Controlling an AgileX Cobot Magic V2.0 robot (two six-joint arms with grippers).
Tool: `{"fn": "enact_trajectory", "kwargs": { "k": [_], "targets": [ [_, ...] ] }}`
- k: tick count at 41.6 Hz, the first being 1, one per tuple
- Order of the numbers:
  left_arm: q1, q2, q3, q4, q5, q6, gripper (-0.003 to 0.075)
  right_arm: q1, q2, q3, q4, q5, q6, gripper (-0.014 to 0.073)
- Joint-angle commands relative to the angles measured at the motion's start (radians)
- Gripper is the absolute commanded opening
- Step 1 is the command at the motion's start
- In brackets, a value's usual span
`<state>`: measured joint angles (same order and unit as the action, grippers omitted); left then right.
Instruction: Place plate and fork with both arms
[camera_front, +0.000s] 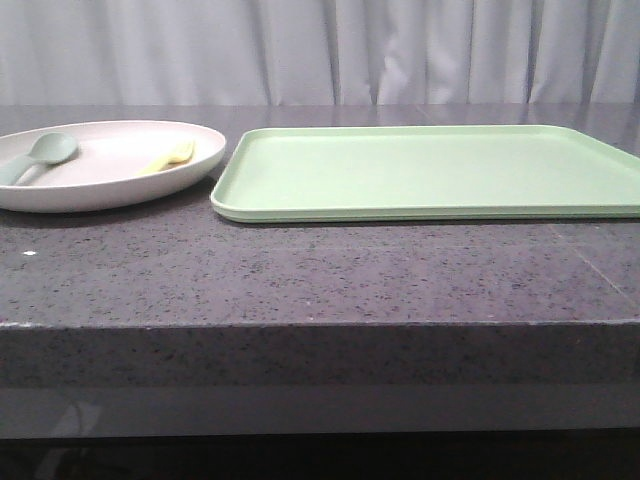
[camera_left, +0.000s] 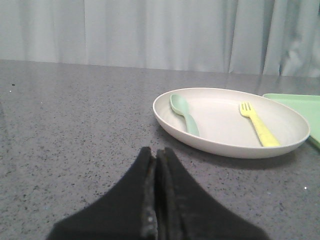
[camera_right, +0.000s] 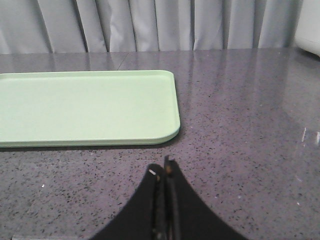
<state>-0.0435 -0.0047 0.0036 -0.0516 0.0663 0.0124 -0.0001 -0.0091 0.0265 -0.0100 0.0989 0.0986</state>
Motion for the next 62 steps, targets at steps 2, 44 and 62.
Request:
{"fn": "enact_trajectory", "kwargs": {
  "k": [2, 44, 62],
  "targets": [
    [0.003, -0.023, 0.000, -0.009, -0.166, -0.004, -0.0020, -0.008, -0.019, -0.009, 0.000, -0.127, -0.005, -0.0067],
    [0.003, 0.490, -0.777, -0.007, 0.484, -0.004, -0.0020, -0.006, 0.437, -0.696, -0.070, 0.330, -0.019, -0.0067],
    [0.003, 0.498, -0.777, 0.001, 0.473, -0.012, 0.0009, -0.006, 0.444, -0.696, -0.069, 0.338, -0.019, -0.0041]
  ]
}}
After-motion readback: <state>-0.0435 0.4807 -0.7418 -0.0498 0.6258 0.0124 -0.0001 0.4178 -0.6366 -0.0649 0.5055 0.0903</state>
